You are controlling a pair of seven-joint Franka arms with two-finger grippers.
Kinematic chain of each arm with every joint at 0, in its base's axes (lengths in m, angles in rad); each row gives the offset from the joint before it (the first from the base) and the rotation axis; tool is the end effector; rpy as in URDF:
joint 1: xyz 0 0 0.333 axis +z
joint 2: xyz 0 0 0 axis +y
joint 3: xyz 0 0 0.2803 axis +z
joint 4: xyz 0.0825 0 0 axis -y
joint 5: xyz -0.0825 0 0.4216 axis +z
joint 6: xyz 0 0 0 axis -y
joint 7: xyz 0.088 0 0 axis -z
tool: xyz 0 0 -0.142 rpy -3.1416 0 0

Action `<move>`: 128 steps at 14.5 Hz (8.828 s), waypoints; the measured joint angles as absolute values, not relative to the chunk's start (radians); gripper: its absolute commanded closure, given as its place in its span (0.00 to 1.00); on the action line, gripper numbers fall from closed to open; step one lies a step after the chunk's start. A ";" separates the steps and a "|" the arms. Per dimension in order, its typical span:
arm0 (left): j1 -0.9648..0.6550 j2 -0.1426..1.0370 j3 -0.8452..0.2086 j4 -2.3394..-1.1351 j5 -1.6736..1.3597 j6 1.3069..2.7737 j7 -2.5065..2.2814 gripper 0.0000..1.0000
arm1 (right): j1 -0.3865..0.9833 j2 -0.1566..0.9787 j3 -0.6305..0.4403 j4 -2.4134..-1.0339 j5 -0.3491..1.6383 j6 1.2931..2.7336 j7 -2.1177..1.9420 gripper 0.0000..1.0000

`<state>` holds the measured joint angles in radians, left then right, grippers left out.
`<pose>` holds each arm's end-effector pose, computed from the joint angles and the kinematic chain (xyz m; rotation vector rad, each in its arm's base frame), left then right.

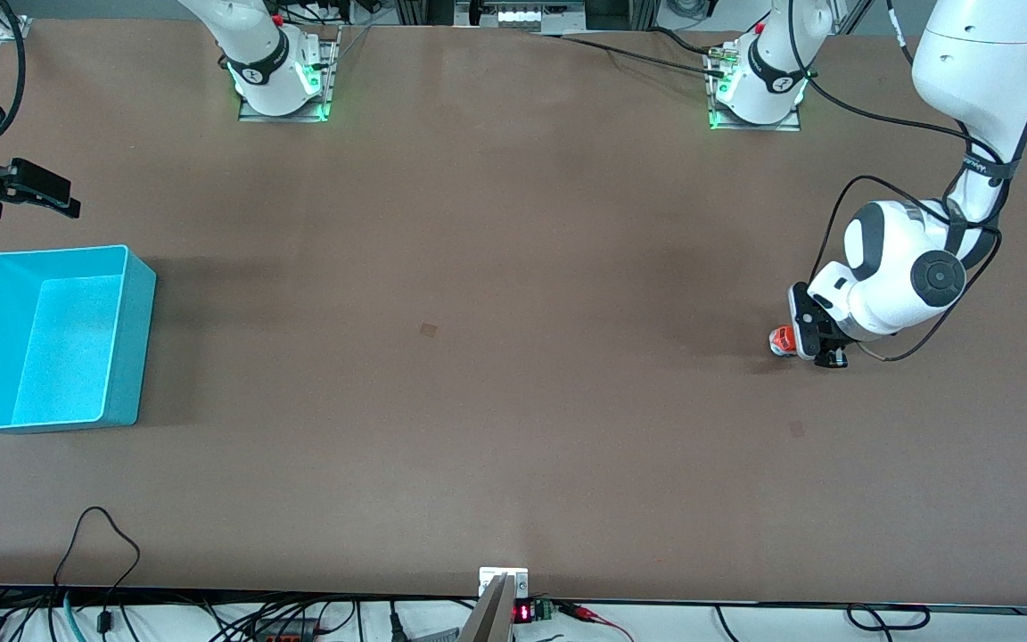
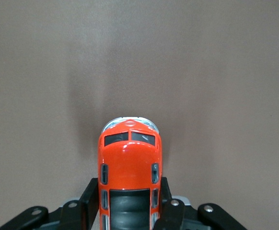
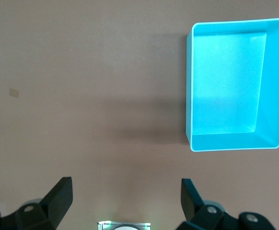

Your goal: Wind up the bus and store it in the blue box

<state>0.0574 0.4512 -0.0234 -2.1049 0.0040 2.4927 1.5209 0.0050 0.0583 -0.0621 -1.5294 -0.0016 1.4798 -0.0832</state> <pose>0.5768 0.0186 0.0963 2.2741 -2.0935 -0.0611 0.5929 -0.0333 0.5328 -3.1344 -0.0407 0.1693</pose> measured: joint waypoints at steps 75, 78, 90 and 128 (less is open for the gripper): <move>-0.013 -0.109 -0.010 -1.705 0.033 1.629 0.075 0.00 | 0.021 0.244 -0.062 -1.527 0.000 1.555 -0.083 0.00; -0.020 -0.109 -0.010 -1.726 0.031 1.631 0.067 0.00 | 0.003 0.255 -0.058 -1.601 0.000 1.632 -0.100 0.00; -0.035 -0.054 -0.010 -1.657 -0.025 1.508 0.043 0.00 | -0.263 0.154 0.116 -2.153 -0.080 2.171 -0.970 0.00; -0.030 -0.043 -0.001 -1.632 -0.025 1.479 0.032 0.00 | -0.299 0.294 0.247 -2.142 0.040 2.360 -1.006 1.00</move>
